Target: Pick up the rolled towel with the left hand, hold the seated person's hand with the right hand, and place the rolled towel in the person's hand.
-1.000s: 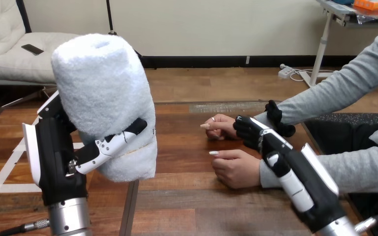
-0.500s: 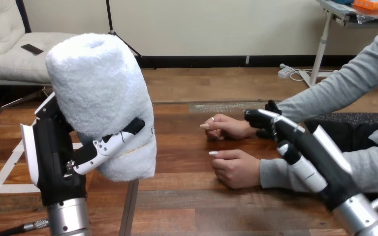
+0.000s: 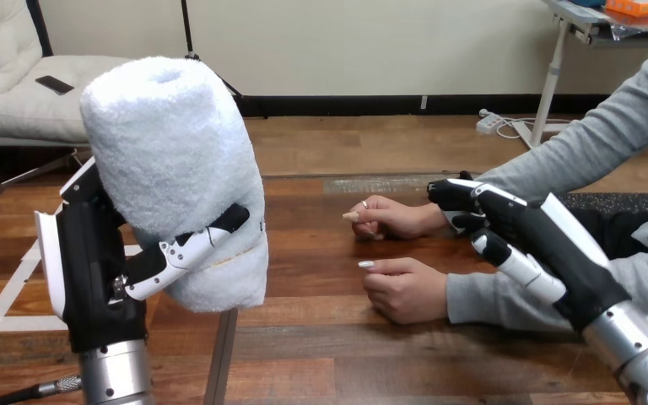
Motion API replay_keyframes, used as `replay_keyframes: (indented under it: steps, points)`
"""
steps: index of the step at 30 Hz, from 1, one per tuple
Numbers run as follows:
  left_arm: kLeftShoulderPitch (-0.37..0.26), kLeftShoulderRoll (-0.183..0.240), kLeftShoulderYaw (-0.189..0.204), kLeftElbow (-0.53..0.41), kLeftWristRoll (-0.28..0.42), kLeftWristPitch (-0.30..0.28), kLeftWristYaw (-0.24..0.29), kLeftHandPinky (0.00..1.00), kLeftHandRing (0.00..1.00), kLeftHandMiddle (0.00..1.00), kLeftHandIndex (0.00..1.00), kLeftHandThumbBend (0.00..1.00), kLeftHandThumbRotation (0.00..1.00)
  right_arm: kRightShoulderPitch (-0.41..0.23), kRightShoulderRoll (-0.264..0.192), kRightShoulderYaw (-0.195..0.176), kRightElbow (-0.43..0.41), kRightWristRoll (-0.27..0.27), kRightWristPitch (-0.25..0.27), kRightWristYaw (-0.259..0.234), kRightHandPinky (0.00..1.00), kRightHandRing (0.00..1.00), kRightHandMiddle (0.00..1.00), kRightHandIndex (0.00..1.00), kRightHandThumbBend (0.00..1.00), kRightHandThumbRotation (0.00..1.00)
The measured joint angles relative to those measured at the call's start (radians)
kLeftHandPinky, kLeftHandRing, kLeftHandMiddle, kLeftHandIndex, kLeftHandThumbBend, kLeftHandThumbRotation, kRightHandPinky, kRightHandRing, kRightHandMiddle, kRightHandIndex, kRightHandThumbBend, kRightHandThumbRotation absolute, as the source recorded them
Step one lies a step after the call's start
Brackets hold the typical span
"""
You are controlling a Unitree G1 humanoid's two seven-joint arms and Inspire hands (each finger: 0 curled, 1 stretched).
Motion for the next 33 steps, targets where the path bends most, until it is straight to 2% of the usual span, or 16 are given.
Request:
replay_keyframes:
  steps: [5, 17, 23, 33]
  points:
    - [0.0, -0.002, 0.006, 0.0, 0.0, 0.0, -0.003, 0.29, 0.34, 0.4, 0.44, 0.59, 0.0, -0.045, -0.013, 0.002, 0.071, -0.017, -0.017, 0.003, 0.8, 0.85, 0.85, 0.84, 0.95, 0.8]
    - [0.0, -0.006, 0.008, 0.0, -0.016, 0.0, -0.019, 0.29, 0.34, 0.4, 0.44, 0.58, 0.0, -0.145, -0.067, 0.024, 0.215, -0.16, -0.043, -0.026, 0.76, 0.84, 0.86, 0.84, 0.97, 0.7]
    - [0.0, -0.007, 0.009, 0.0, -0.022, 0.0, -0.022, 0.3, 0.34, 0.4, 0.44, 0.59, 0.0, -0.191, -0.086, 0.043, 0.277, -0.208, -0.042, -0.035, 0.77, 0.86, 0.87, 0.86, 0.95, 0.6]
    - [0.0, -0.011, 0.009, 0.0, -0.028, 0.0, -0.03, 0.3, 0.34, 0.4, 0.43, 0.59, 0.0, -0.257, -0.108, 0.081, 0.376, -0.28, -0.041, -0.054, 0.78, 0.87, 0.87, 0.87, 0.96, 0.51]
